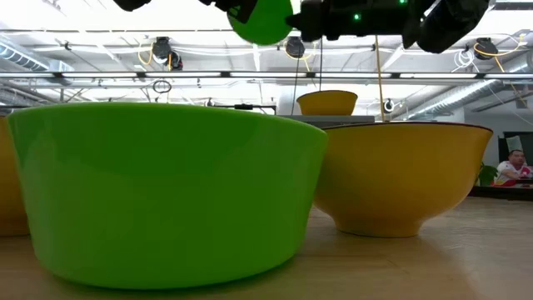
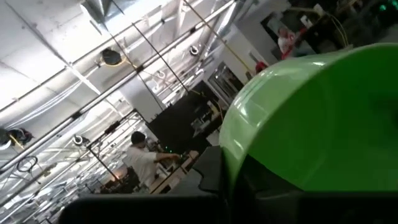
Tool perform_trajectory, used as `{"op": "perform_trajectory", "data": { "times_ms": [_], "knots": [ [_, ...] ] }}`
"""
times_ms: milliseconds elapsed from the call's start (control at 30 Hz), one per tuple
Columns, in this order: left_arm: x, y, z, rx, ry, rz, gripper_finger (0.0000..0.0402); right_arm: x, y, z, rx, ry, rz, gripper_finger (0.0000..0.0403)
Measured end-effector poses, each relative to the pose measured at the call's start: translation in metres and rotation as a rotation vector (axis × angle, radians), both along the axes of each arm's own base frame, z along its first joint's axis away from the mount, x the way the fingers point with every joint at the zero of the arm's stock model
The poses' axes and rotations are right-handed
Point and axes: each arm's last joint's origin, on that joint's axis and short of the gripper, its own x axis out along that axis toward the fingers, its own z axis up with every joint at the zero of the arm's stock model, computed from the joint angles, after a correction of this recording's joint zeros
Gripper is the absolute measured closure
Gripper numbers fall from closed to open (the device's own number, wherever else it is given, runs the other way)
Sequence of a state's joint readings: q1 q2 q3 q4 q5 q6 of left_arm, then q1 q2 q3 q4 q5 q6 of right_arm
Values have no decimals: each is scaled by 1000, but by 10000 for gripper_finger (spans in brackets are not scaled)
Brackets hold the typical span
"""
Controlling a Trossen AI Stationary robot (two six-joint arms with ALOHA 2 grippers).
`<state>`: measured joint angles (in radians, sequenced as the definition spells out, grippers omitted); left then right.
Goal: Pick & Place Mini bowls
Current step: Put the right green bowl on the shelf
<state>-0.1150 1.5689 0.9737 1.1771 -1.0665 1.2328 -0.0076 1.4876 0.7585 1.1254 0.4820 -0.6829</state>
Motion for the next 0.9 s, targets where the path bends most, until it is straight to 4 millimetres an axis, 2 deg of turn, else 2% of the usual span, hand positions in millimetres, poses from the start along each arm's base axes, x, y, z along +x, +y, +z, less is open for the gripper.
{"op": "perform_trajectory", "data": {
  "times_ms": [100,200,300,400,467,600,700,800,900],
  "knots": [
    [-8,-7,8,-18,15,26,397,2,3,-11,1,131,-1,295],
    [-22,-9,26,-60,-33,72,398,0,7,-17,48,209,-3,235],
    [-32,-5,40,-110,-46,152,398,-3,17,-16,59,249,23,186],
    [-46,4,60,-157,-91,203,399,-10,26,-9,46,262,25,157],
    [-55,15,72,-183,-102,252,399,-18,32,3,35,230,5,147],
    [-67,41,84,-196,-70,352,399,-35,38,23,3,179,-25,146],
    [-76,65,89,-176,-75,351,399,-50,35,39,3,118,-47,154],
    [-83,91,81,-223,-62,239,399,-63,32,50,24,83,-67,161],
    [-91,121,72,-466,-78,-7,399,-73,29,53,36,110,-102,166]
  ]
}}
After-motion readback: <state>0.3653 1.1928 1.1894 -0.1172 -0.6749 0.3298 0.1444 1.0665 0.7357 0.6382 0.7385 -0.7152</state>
